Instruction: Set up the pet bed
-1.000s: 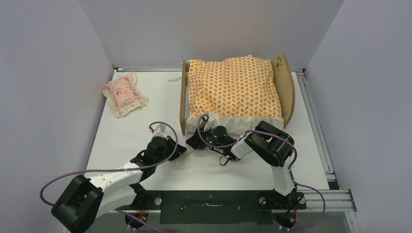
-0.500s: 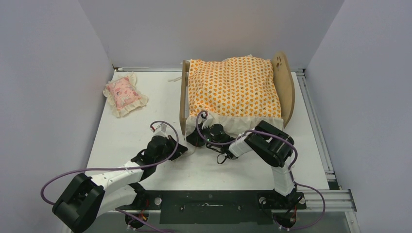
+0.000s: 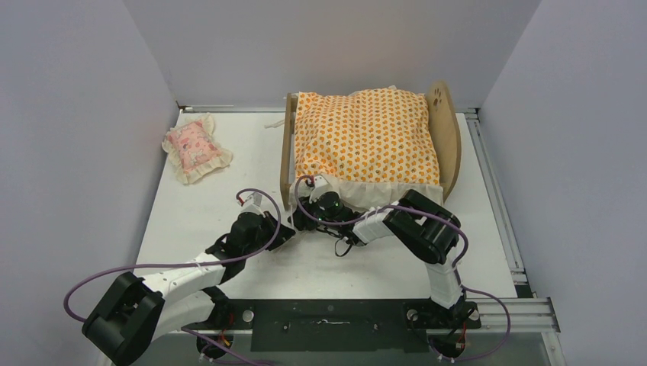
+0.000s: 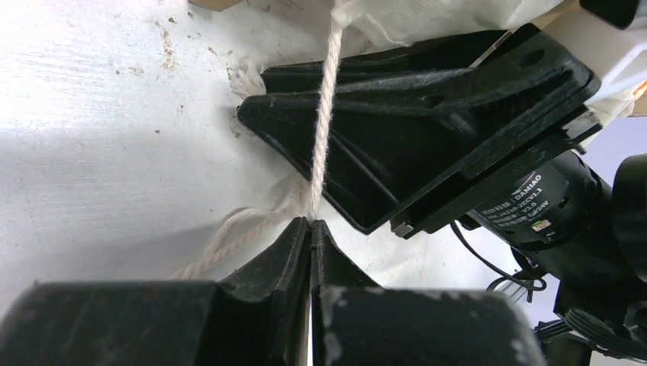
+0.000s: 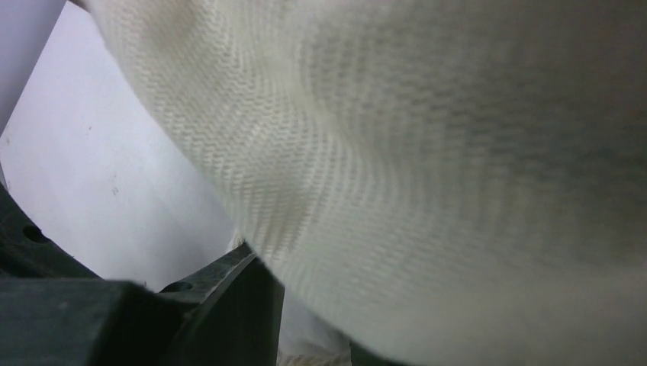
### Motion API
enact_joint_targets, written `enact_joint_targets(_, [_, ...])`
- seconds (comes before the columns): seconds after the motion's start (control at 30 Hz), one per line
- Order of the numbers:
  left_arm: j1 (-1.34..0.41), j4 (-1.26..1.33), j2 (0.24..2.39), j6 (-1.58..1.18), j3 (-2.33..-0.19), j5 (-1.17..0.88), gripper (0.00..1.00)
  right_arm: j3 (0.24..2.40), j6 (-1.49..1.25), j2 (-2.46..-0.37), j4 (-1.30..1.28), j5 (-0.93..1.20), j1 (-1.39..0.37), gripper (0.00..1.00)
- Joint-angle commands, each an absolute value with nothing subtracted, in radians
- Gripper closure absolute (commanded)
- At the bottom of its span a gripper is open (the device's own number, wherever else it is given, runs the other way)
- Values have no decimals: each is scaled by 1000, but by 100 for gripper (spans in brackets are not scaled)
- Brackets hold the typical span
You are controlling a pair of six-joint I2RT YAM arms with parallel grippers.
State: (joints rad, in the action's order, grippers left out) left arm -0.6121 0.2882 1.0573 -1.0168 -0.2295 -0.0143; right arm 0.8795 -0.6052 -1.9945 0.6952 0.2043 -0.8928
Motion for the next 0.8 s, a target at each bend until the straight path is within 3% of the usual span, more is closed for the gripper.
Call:
enact_joint_targets(0.0, [-609,273,1034,-1001,-255,-44,100,873,-580,-1993,566,234,-927,63])
enact_joint_targets(0.13, [-609,264,1020,-999,-256,-42,100,850,-578,-1933,570,229,-934,62])
enact_joint_targets(0.4, [-609,275,1027,-996,-269,-55,100,821,-695,-1908,640,248,-923,86])
enact_joint_targets(0.5, [-609,275,1025,-994,-269,-55,100,806,-734,-1888,659,247,-918,87])
enact_joint_targets(0.6, [-608,272,1023,-991,-266,-55,100,797,-755,-1854,656,251,-913,84])
enact_joint_targets(0.77, [-606,277,1034,-981,-268,-54,100,778,-799,-1786,627,216,-912,64])
